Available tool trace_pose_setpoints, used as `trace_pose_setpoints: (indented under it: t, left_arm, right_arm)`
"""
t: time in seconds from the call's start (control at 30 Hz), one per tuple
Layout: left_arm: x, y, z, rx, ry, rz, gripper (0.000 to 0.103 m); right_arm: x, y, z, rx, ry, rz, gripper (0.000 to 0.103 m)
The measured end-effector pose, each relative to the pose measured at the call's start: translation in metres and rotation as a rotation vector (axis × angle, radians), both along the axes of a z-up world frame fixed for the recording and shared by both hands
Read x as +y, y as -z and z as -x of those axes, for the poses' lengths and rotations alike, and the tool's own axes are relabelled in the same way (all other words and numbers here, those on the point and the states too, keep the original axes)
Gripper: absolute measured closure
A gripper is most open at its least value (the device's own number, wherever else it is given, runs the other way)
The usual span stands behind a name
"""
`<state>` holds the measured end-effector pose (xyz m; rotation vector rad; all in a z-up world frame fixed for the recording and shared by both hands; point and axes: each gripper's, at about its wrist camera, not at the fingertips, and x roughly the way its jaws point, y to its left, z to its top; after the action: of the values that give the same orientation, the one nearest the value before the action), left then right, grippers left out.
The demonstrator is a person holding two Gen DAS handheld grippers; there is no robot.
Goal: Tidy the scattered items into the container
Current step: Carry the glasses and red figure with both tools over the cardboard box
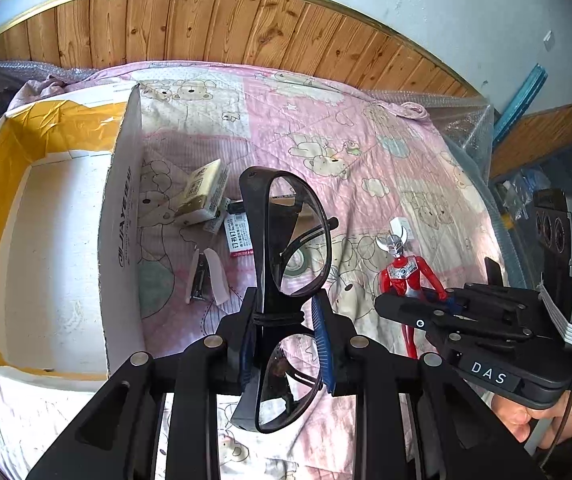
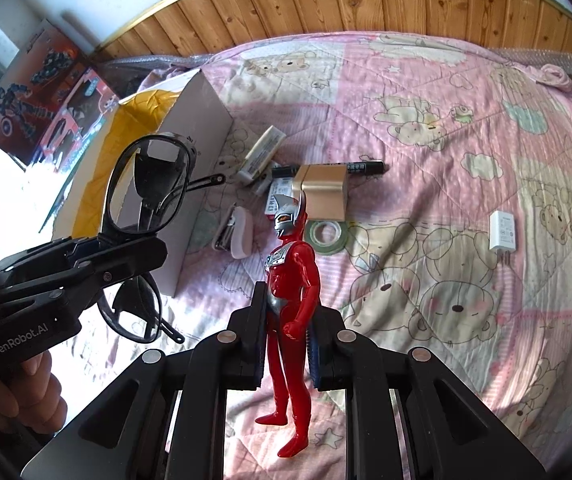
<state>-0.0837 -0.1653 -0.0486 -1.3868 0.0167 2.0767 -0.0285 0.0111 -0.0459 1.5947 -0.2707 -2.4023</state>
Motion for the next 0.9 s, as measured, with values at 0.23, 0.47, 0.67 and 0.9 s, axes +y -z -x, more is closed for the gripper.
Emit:
trace_pose_setpoints:
  t: [0.23,0.47,0.67,0.9]
  left_arm:
    - [-0.011,-0.014,0.002,0.031,-0.022,-0.019,0.076]
    - [-0.036,-0.023,0.009,0.043,-0.084,-0.048,0.076]
    - [-0.058,-0.028,0.012,0.043,-0.137,-0.061,0.076]
    - [-0.084,-0.033,0.019,0.038,-0.202,-0.077,0.076]
  right_arm:
    - [-0.017,-0.020,0.005,0.028,-0.035,-0.011,0.086]
    - [-0.044,-0.036,0.016,0.060,-0.090,-0.005,0.086]
    - [-0.067,-0.042,0.024,0.070,-0.137,0.012,0.086]
    - [-0.088,-0.055,0.033,0.091,-0.183,0.019,0.086]
